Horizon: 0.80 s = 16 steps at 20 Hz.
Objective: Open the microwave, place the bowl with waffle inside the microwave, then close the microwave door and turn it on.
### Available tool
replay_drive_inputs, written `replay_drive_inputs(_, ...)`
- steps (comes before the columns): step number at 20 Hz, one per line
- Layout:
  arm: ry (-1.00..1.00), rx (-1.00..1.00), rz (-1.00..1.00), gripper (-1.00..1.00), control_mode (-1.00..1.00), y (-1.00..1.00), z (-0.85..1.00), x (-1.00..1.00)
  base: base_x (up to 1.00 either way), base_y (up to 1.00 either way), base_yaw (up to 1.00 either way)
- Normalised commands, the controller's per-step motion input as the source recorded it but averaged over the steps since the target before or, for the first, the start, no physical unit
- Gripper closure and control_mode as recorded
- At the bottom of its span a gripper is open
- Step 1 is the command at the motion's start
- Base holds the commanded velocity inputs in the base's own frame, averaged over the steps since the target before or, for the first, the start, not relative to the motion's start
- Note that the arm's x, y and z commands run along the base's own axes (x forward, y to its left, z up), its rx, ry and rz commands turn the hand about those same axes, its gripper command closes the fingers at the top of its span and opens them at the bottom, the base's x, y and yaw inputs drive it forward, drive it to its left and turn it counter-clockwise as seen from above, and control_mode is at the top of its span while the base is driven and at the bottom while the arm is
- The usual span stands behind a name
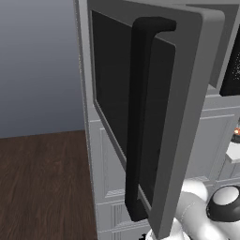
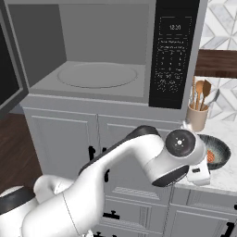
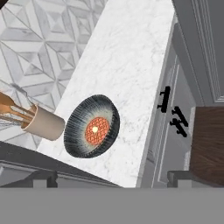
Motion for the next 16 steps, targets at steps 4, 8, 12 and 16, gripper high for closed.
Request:
replay_drive_inputs(4,0.00,0.13,0.00,-1.00,-1.00,-0.45,-0.26,0.26,0.00,0.00,0.00)
replay_drive_inputs(8,0.03,0.07,0.00,-1.00,-1.00,-0.20,-0.35,0.19,0.00,0.00,0.00)
replay_drive_inputs(12,0.02,0.07,0.00,-1.00,-1.00,-0.13,-0.23,0.16,0.00,0.00,0.00)
replay_drive_inputs(16,0.00,0.04,0.00,-1.00,-1.00,-0.05,-0.18,0.17,0.00,0.00,0.00)
